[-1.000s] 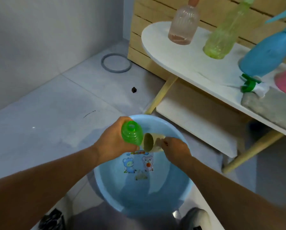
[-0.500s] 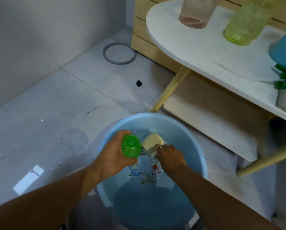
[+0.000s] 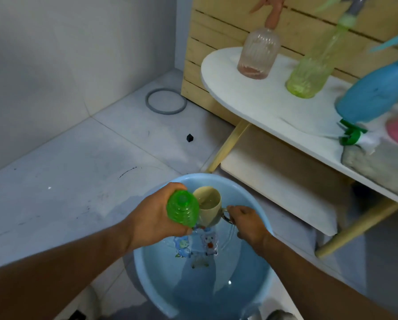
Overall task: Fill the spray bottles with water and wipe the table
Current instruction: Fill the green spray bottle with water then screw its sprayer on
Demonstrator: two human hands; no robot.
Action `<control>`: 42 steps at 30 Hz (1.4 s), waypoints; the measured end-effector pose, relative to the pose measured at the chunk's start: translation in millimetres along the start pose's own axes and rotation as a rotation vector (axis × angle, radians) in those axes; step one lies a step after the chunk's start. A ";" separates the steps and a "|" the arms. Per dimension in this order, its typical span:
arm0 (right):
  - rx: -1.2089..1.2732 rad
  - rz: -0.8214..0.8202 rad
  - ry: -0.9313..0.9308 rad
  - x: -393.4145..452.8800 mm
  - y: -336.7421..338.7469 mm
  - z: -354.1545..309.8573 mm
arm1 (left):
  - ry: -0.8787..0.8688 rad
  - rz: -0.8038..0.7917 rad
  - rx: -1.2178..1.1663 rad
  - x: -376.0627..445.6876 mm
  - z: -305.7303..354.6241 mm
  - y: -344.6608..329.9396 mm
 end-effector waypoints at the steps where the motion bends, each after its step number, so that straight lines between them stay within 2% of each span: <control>1: 0.042 0.006 0.008 -8.9 9.7 -7.5 | -0.016 -0.018 0.013 -0.8 10.2 6.5; 10: 0.121 0.007 0.240 -101.3 80.4 -93.7 | -0.125 -0.148 0.114 -3.1 90.6 44.7; 20: 0.073 0.186 0.547 -179.6 125.9 -168.6 | -0.171 -0.183 0.050 2.3 130.3 59.8; 27: -0.024 0.255 0.739 -195.4 131.8 -181.7 | -0.152 -0.141 -0.102 5.7 135.6 51.2; 42: -0.184 0.385 0.861 -195.6 137.2 -188.5 | -0.158 -0.054 -0.140 6.3 136.2 44.3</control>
Point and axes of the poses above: each hand's wrist, its own x-axis towards the middle knuckle, its own y-axis out of the back of the hand, z = x × y, the point moved 1 cm from there along x, towards the middle knuckle, and after that the axes turned 10 degrees about -y, right-handed, at the moved point
